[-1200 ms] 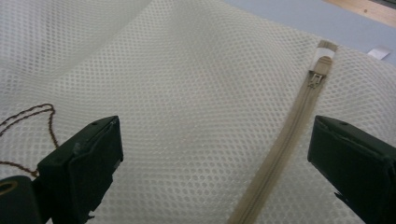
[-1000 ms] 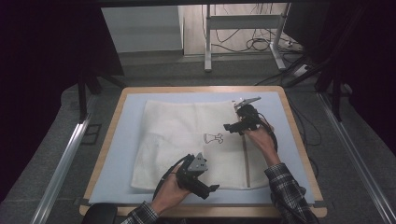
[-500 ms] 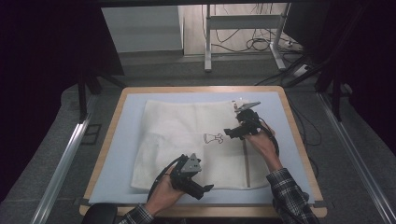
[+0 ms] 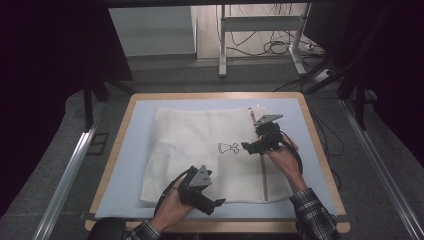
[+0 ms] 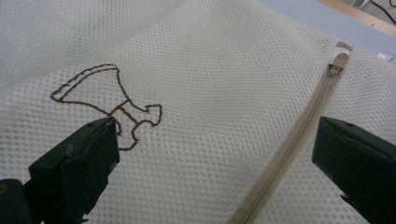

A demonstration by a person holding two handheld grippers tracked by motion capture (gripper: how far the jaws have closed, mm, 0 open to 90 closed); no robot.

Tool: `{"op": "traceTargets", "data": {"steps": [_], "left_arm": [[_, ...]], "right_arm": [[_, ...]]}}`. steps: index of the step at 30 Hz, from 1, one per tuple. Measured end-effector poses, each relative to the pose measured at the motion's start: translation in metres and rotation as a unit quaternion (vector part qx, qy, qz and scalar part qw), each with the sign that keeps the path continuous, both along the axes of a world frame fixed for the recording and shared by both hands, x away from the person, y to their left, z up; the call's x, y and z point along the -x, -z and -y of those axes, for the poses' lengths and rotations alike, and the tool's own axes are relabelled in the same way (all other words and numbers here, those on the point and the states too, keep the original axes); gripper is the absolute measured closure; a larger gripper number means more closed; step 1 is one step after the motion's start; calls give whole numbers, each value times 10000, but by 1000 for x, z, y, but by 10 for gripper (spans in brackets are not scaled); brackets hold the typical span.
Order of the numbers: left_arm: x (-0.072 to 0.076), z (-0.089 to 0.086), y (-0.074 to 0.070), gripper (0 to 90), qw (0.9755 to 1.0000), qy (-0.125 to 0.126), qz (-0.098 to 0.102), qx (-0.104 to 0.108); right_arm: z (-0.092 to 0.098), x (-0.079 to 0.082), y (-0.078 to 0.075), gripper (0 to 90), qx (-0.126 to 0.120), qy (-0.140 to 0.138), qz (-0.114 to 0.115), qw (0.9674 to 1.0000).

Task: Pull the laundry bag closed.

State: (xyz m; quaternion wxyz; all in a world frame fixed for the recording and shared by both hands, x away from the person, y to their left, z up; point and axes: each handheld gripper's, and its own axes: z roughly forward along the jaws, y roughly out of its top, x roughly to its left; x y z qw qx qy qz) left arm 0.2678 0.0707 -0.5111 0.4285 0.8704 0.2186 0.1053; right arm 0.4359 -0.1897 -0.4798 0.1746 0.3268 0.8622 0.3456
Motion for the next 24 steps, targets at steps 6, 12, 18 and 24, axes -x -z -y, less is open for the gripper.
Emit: {"op": "traceTargets", "data": {"steps": [6, 12, 18, 24], "left_arm": [[1, -5, 0, 24, 10000, -67, -10, 21], [3, -10, 0, 24, 9999, -130, 10, 27], [5, -18, 0, 25, 9998, -198, 30, 63], [7, -26, 0, 25, 9996, -273, 35, 62]], "right_arm": [[3, 12, -3, 8, -33, -3, 178, 9998], [4, 26, -3, 8, -100, -28, 239, 9997], [3, 38, -3, 8, -135, -73, 266, 9995], [1, 50, -1, 13, -153, -112, 148, 9997]]}}
